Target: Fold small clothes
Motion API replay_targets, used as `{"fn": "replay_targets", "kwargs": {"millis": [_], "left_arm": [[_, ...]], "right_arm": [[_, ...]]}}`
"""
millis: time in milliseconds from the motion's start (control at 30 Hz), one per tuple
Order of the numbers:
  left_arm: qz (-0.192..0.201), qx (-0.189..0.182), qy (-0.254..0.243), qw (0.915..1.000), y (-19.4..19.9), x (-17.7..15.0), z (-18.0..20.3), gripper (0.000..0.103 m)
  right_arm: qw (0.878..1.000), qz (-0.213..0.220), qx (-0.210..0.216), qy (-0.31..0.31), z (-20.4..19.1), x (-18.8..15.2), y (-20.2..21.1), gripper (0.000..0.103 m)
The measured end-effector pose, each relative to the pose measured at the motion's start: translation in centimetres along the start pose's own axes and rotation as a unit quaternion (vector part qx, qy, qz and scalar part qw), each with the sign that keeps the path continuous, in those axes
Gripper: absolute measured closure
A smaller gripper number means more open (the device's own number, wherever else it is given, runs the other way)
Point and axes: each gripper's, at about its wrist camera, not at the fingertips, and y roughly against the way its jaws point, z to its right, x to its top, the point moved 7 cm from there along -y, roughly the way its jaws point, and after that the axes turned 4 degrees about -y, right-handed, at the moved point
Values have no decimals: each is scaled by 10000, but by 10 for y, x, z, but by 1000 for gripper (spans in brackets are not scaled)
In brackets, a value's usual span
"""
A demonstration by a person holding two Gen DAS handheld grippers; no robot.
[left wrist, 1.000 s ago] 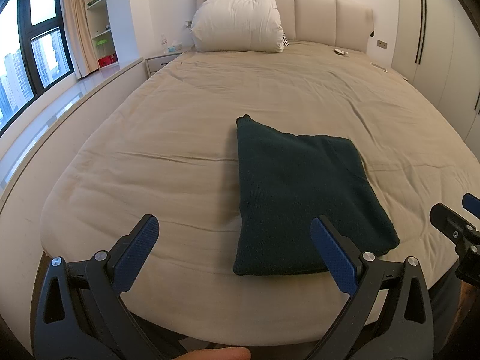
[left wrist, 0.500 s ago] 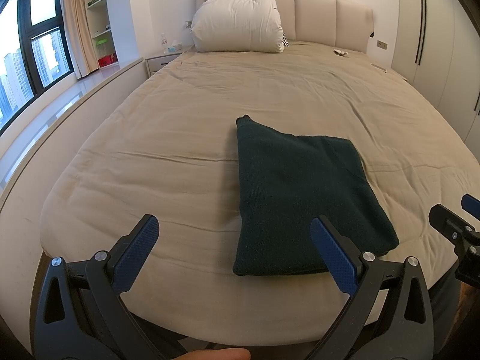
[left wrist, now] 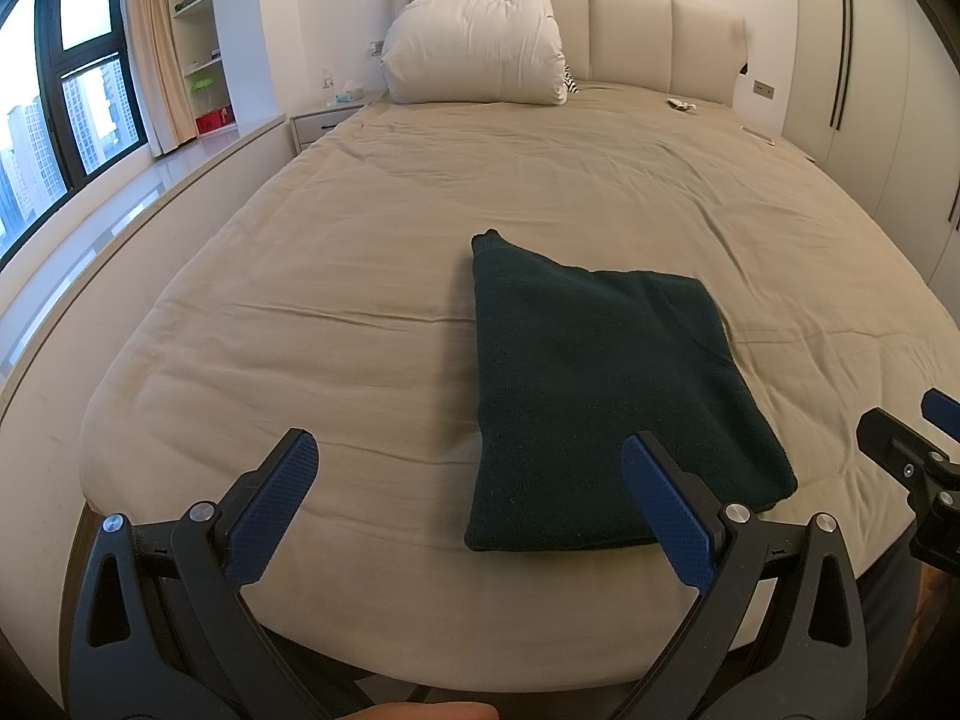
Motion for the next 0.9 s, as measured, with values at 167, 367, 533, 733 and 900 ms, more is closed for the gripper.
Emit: {"fn": "replay_targets", "kwargs": {"millis": [167, 367, 533, 733, 900], "left_arm": [[-5, -4, -4, 10000, -1, -1, 1, 0], [-9, -13, -5, 10000, -1, -1, 1, 0], [-13, -25, -7, 10000, -2, -2, 3, 0], [-19, -27, -12, 10000, -2, -2, 2, 0], [-18, -30, -5, 10000, -2, -2, 2, 0]], "right_arm": [[10000, 4, 2, 4, 0, 1, 0, 0], [10000, -3, 3, -2, 0, 1, 0, 0], [10000, -8, 6, -1, 0, 1, 1, 0], [10000, -35, 26, 8, -3, -5, 2, 0], [10000, -37, 29, 8, -4, -5, 3, 0]]}}
